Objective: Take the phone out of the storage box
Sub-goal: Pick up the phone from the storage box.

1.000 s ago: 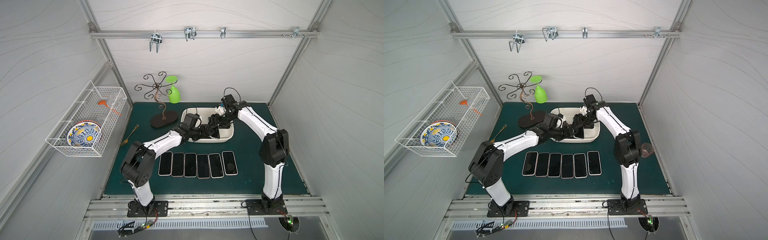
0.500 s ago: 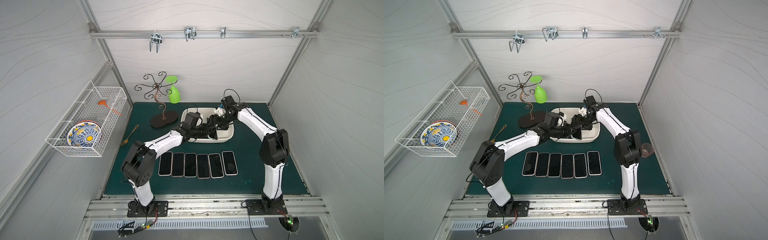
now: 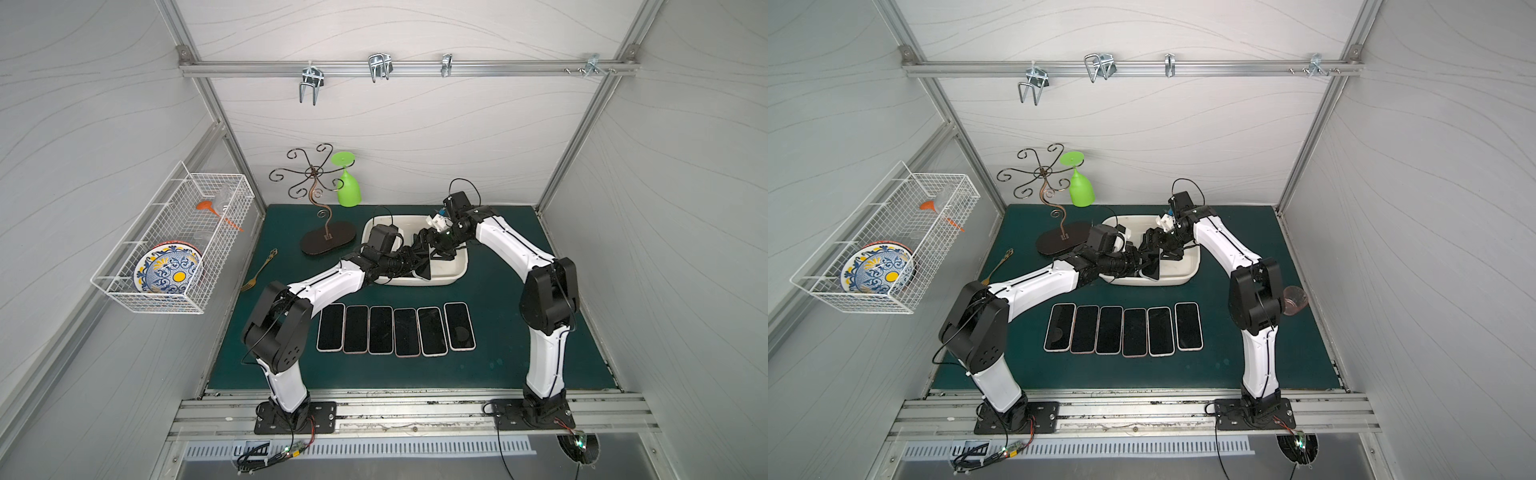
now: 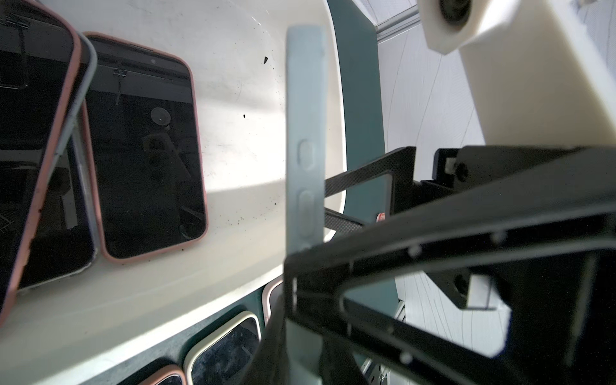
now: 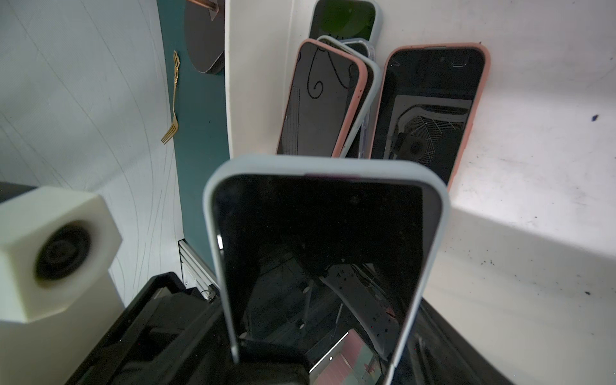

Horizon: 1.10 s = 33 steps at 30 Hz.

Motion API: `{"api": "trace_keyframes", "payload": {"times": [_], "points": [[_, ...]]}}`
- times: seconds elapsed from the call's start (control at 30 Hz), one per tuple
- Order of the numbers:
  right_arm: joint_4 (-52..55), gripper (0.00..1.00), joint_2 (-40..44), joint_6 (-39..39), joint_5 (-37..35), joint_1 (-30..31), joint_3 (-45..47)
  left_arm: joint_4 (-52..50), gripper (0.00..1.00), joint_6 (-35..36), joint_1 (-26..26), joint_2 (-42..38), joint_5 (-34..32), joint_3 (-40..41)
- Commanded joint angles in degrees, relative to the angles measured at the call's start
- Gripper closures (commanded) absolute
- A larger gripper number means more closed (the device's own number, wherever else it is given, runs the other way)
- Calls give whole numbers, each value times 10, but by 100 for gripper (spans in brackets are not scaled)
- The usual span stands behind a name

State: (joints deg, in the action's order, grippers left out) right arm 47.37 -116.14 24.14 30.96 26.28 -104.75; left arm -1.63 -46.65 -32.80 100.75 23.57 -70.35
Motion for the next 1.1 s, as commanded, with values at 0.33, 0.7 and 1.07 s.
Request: {"api": "trace_keyframes", "payload": {"times": [0.33,0.7,1.07], "points": [[-50,2,74,44,111,-125,9,-28,97,36,59,-133,63,63],[-30,1,169,1,107,-134,84,-229,97,253,302,-237,150,42],[1,1,208,-47,87,-135,126,-220,100,338,328,-90,158,45]]}}
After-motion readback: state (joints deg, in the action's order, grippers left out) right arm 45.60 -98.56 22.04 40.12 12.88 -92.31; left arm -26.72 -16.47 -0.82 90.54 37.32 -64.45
